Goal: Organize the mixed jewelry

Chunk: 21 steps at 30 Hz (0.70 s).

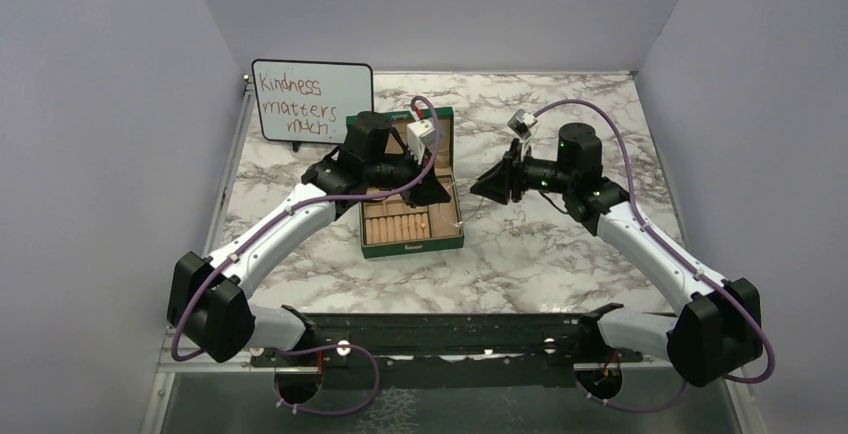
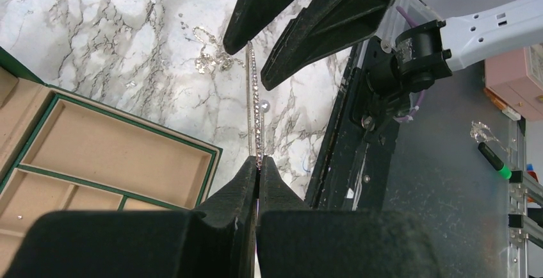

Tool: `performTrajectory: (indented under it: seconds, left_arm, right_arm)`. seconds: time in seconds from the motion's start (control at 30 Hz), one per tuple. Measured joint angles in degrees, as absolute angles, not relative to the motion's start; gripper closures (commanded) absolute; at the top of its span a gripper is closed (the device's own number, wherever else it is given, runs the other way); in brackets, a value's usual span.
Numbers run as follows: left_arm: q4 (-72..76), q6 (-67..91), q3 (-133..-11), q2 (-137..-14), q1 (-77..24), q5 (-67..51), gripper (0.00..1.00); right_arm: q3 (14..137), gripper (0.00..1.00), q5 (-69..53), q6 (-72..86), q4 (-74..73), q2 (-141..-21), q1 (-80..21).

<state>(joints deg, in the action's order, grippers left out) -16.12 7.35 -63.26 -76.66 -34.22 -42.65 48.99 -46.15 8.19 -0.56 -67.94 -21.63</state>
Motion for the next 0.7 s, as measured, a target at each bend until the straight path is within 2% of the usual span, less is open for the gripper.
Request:
performTrajectory:
  seconds: [0.2, 0.37, 0.47, 0.57, 0.6, 0.63, 0.7]
  left_arm:
    - [-16.16, 7.35, -63.26, -75.92, -34.20, -42.65, 1.00]
    - [-16.19, 7.35, -63.26, -75.88, -34.17, -42.61, 1.00]
    - [-16.19, 7.35, -63.26, -75.75, -34.06, -42.41, 0.90]
    - [-16.19, 7.33, -63.26, -75.22, -33.76, -41.15, 0.73]
    - [-16.21, 7.38, -63.26, -75.05, -33.71, -40.64, 0.66]
    - [-16.21, 7.42, -63.26, -74.85, -33.69, -40.14, 0.55]
    - [-16.23, 7.51, -63.26, -74.41, -33.69, -38.35, 0.40]
  right_arm:
    - [48.42, 0.70, -46.33, 6.44, -0.58, -68.86, -21.63]
    - [48.42, 0.90, -46.37, 5.93, -0.56, -68.99, -21.63]
    - [48.42, 0.99, -46.46, 5.76, -0.56, -69.01, -21.63]
    - [48.42, 0.99, -46.74, 5.69, -0.56, -69.01, -21.63]
    - [48.42, 0.99, -46.74, 5.69, -0.56, -69.04, -21.63]
    - [48.42, 0.99, -46.72, 5.69, -0.56, -69.04, -21.63]
    - [48.42, 0.99, -46.70, 5.74, -0.56, -69.04, -21.63]
